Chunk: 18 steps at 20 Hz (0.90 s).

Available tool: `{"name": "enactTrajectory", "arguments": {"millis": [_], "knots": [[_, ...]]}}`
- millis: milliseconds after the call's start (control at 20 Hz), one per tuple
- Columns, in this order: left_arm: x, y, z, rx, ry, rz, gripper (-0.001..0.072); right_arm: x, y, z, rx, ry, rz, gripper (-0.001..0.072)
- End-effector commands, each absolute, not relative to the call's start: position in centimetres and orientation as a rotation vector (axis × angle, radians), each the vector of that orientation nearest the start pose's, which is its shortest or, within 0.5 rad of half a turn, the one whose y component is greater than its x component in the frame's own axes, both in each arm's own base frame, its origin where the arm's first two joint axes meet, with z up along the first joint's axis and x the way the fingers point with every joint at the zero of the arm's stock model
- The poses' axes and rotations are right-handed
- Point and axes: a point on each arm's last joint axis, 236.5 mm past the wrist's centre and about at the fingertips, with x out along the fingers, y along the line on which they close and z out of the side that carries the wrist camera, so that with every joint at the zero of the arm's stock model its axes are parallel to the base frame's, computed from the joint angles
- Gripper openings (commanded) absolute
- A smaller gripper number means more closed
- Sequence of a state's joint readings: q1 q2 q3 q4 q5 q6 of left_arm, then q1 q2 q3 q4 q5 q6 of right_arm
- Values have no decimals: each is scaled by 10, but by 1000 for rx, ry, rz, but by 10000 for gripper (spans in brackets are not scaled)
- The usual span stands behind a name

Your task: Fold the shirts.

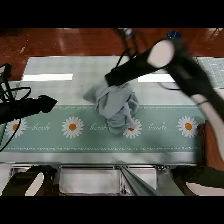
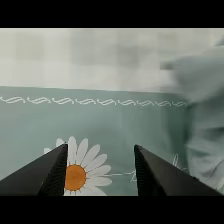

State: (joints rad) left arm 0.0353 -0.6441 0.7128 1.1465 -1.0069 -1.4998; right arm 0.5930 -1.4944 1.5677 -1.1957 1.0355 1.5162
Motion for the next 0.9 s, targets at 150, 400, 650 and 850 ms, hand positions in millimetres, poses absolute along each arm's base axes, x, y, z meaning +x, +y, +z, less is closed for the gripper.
{"name": "enactTrajectory", "arguments": {"millis": [150,400,650,850], "knots": [[280,-100,75,-324,954,-315,507,357,413,11,181,1219,860,410],[304,-5,91,-355,868,19,506,419,202,95,57,1130,476,408],[287,-62,12,-946,1118,-165,506,376,35,51,436,1024,24,407],[277,-138,-18,-1092,1300,-432,507,306,57,-30,660,1114,58,406]]}}
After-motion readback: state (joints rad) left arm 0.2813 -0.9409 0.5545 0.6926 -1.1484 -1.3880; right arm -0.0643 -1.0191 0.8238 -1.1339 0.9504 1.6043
